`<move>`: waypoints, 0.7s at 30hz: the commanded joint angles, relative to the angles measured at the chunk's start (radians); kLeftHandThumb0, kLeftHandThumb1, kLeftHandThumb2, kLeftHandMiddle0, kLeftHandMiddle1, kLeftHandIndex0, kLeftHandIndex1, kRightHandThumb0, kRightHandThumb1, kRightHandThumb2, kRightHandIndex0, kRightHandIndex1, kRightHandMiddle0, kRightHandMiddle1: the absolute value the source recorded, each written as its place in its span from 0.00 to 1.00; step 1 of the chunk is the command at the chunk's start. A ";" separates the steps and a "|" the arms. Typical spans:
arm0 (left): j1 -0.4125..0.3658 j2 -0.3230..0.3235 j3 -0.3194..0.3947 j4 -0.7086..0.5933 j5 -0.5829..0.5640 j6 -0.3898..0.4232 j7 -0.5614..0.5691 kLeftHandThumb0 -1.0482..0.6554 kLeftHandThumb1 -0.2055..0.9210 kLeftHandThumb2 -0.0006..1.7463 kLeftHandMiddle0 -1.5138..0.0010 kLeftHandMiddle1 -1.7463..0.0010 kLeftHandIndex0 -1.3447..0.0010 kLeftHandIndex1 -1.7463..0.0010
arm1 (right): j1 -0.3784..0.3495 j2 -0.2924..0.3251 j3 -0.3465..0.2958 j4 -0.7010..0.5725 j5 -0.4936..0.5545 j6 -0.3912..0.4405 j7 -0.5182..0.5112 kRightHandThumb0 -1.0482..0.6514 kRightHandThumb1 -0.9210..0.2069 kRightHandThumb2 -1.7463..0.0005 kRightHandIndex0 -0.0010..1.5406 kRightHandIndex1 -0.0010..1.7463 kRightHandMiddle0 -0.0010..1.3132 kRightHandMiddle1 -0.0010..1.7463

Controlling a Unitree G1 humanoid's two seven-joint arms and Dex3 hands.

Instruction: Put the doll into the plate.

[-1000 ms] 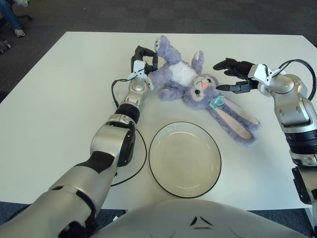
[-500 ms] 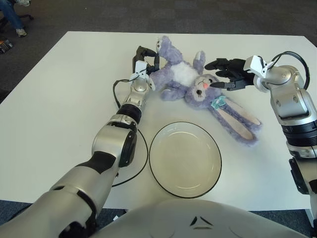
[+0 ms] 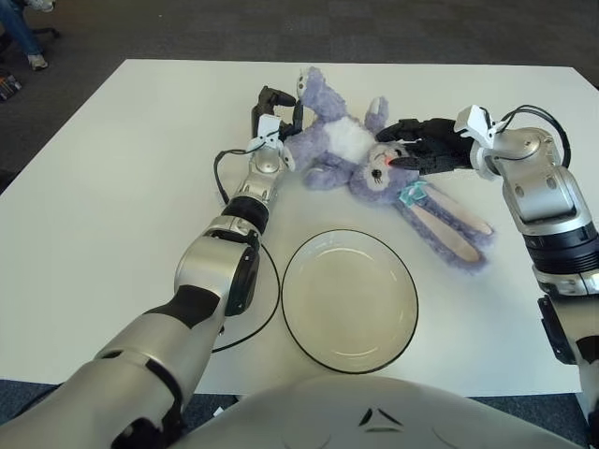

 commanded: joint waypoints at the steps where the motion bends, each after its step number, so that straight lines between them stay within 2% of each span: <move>1: 0.000 -0.008 -0.001 -0.011 0.004 -0.012 0.004 0.39 0.78 0.49 0.35 0.00 0.74 0.00 | 0.004 0.015 -0.003 0.002 0.037 0.041 0.002 0.11 0.01 0.85 0.04 0.02 0.00 0.17; 5: 0.003 -0.014 0.008 -0.018 -0.006 -0.026 0.003 0.39 0.78 0.50 0.34 0.00 0.74 0.00 | 0.001 0.023 0.020 0.002 0.039 0.058 -0.012 0.12 0.00 0.86 0.07 0.03 0.00 0.08; 11: 0.008 -0.018 0.011 -0.026 -0.005 -0.047 0.009 0.39 0.77 0.50 0.32 0.00 0.73 0.00 | -0.002 0.019 0.046 0.005 0.030 0.053 -0.023 0.13 0.00 0.85 0.08 0.03 0.00 0.04; 18: 0.017 -0.015 0.003 -0.042 0.010 -0.064 0.020 0.39 0.76 0.51 0.33 0.00 0.73 0.00 | 0.024 0.031 0.051 0.030 0.035 -0.006 -0.048 0.16 0.00 0.85 0.10 0.03 0.00 0.03; 21: 0.019 -0.014 -0.003 -0.046 0.018 -0.067 0.027 0.39 0.76 0.51 0.34 0.00 0.73 0.00 | 0.031 0.036 0.093 0.080 -0.004 -0.063 -0.073 0.17 0.00 0.85 0.14 0.05 0.00 0.02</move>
